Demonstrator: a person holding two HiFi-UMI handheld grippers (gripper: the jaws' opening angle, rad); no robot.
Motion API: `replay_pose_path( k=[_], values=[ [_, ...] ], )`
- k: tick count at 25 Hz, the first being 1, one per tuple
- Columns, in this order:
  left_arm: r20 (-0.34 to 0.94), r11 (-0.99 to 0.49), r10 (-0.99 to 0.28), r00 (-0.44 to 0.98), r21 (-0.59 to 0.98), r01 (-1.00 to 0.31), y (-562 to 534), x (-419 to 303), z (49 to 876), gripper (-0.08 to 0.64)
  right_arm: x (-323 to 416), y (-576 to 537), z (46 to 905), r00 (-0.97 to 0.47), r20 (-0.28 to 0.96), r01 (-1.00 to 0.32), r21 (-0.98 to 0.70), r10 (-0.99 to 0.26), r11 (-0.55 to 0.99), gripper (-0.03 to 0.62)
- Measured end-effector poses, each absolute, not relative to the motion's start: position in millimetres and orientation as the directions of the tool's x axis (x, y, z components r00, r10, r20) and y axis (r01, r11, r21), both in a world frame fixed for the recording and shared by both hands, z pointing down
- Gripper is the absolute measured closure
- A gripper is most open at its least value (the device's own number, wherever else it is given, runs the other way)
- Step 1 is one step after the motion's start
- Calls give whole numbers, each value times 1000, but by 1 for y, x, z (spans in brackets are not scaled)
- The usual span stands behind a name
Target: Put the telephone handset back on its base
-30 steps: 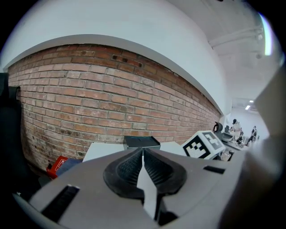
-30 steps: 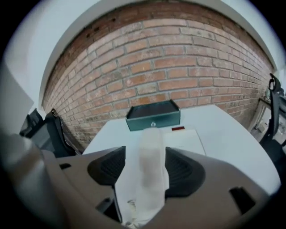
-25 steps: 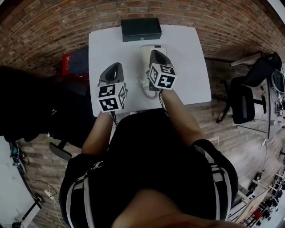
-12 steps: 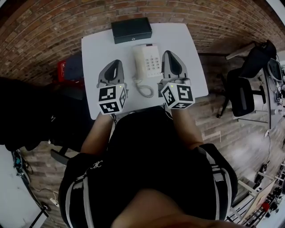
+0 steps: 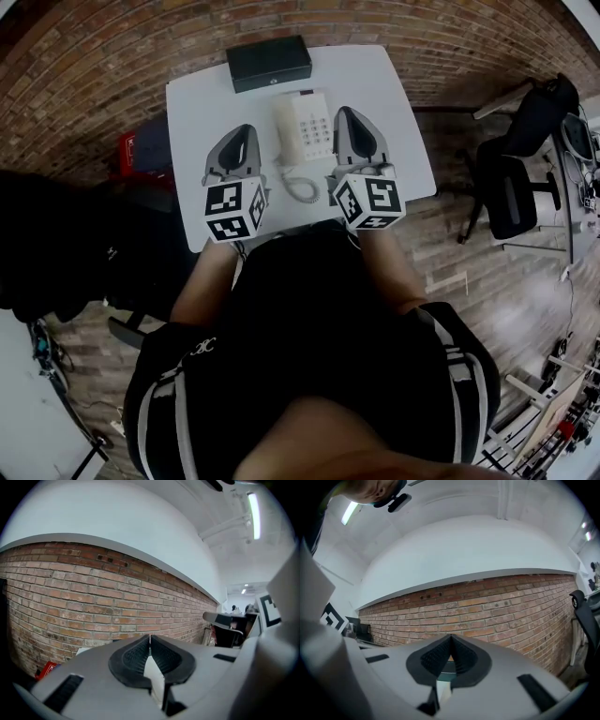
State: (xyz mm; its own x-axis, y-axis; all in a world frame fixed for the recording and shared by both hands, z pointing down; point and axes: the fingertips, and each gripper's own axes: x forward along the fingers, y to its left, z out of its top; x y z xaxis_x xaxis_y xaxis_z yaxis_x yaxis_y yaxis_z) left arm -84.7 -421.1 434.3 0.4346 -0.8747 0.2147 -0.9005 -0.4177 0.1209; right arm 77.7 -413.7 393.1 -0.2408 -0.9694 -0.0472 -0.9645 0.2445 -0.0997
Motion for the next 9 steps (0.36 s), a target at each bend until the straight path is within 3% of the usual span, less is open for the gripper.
replay_pose_path(
  k=[9],
  values=[
    [203, -401, -886, 417, 116, -909, -415, -88, 427, 549, 75, -413, 396, -273, -37, -952, -131, -961, 276, 594]
  ],
)
